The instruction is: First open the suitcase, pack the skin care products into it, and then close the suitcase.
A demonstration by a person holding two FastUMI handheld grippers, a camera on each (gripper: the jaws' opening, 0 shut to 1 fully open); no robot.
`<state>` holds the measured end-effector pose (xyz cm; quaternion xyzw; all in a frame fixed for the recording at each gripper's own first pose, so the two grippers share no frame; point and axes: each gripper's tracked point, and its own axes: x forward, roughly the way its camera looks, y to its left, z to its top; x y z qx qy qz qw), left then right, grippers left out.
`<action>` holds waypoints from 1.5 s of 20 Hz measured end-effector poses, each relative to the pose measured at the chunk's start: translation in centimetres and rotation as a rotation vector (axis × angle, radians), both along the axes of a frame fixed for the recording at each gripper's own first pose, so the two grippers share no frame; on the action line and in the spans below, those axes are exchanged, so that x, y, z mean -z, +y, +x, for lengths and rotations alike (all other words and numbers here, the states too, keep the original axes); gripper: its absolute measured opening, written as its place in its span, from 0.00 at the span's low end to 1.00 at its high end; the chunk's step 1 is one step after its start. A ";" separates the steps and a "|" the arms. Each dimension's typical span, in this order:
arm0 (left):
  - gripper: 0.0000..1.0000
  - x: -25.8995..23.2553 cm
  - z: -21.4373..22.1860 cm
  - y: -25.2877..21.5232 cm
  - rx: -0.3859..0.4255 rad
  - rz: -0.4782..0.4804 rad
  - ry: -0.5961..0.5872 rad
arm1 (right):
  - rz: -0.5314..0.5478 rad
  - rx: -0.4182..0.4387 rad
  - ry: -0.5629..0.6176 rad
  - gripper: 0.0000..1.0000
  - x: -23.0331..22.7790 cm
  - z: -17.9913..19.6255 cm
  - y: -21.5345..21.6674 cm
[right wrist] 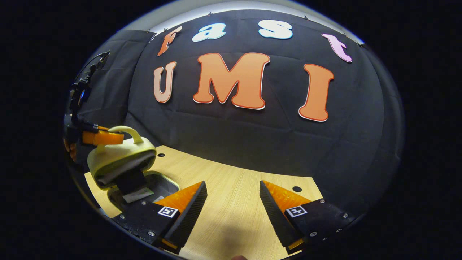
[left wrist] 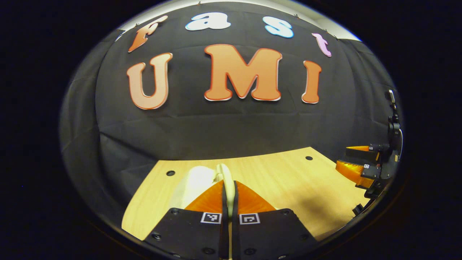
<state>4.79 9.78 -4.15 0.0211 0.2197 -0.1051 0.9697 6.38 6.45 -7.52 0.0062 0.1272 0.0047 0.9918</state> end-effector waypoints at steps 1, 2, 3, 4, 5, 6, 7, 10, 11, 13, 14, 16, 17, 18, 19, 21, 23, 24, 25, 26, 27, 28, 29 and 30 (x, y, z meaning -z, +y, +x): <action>0.04 1.0 -0.2 -1.6 0.017 -0.011 0.019 | 0.005 0.000 0.002 0.93 0.1 -0.2 -0.3; 0.04 2.3 -0.5 -3.2 0.028 -0.031 0.043 | 0.007 0.003 0.005 0.93 0.3 -0.5 -0.7; 0.04 3.5 -0.7 -4.4 0.032 -0.046 0.061 | 0.010 0.004 0.005 0.93 0.3 -0.7 -1.0; 0.04 4.5 -0.8 -5.4 0.035 -0.048 0.082 | 0.012 0.008 0.007 0.93 0.4 -0.8 -1.4; 0.04 5.4 -1.0 -6.2 0.035 -0.040 0.090 | 0.016 0.013 0.006 0.93 0.6 -1.1 -1.9; 0.04 6.1 -1.1 -6.8 0.037 -0.023 0.095 | 0.020 0.017 0.010 0.93 0.8 -1.4 -2.4; 0.04 6.9 -1.2 -7.5 0.037 -0.007 0.100 | 0.023 0.021 0.013 0.93 1.0 -1.6 -2.7; 0.13 9.4 -1.7 -9.9 0.060 -0.009 0.149 | 0.031 0.027 0.018 0.93 1.3 -2.0 -3.6; 0.17 10.0 -1.9 -10.5 0.059 -0.020 0.166 | 0.029 0.030 0.014 0.93 1.3 -2.0 -3.9; 0.17 11.1 -2.2 -11.7 0.051 -0.037 0.197 | 0.025 0.026 0.005 0.93 1.1 -2.1 -4.1; 0.24 11.0 -2.1 -12.0 0.046 -0.036 0.185 | 0.024 0.022 0.002 0.93 1.0 -2.1 -4.2; 0.24 10.0 -1.6 -12.1 0.038 -0.006 0.145 | 0.023 0.015 -0.004 0.93 0.9 -2.1 -4.3; 0.24 9.3 -1.4 -12.1 0.033 0.000 0.127 | 0.024 0.011 -0.008 0.93 0.7 -2.1 -4.3; 0.24 8.6 -1.4 -12.2 0.028 0.000 0.114 | 0.023 0.009 -0.015 0.93 0.6 -2.0 -4.4; 0.25 7.9 -1.3 -12.2 0.018 -0.005 0.099 | 0.023 0.003 -0.021 0.93 0.4 -1.9 -4.3; 0.35 6.4 -0.8 -12.2 -0.004 -0.005 0.060 | 0.021 0.000 -0.043 0.93 -0.4 -1.7 -4.2; 0.63 4.3 -0.3 -11.9 -0.028 0.007 0.000 | 0.015 -0.004 -0.071 0.93 -1.3 -1.4 -4.0; 0.74 3.5 0.0 -11.8 -0.037 0.012 -0.026 | 0.008 -0.007 -0.088 0.93 -1.7 -1.2 -3.8; 0.76 2.8 0.0 -11.9 -0.044 0.016 -0.043 | -0.001 -0.011 -0.109 0.93 -2.1 -1.1 -3.7; 0.77 2.2 0.0 -12.0 -0.046 0.013 -0.061 | -0.010 -0.015 -0.125 0.93 -2.5 -0.9 -3.5; 0.79 1.4 0.1 -12.2 -0.047 0.004 -0.081 | -0.019 -0.018 -0.136 0.93 -2.7 -0.8 -3.3; 0.82 0.8 0.2 -12.3 -0.051 -0.002 -0.103 | -0.023 -0.021 -0.145 0.93 -2.9 -0.7 -3.2; 0.84 0.1 0.3 -12.3 -0.058 -0.001 -0.128 | -0.026 -0.022 -0.155 0.93 -3.2 -0.6 -3.1; 0.88 -0.7 0.3 -12.1 -0.072 0.002 -0.155 | -0.027 -0.025 -0.160 0.93 -3.3 -0.5 -2.9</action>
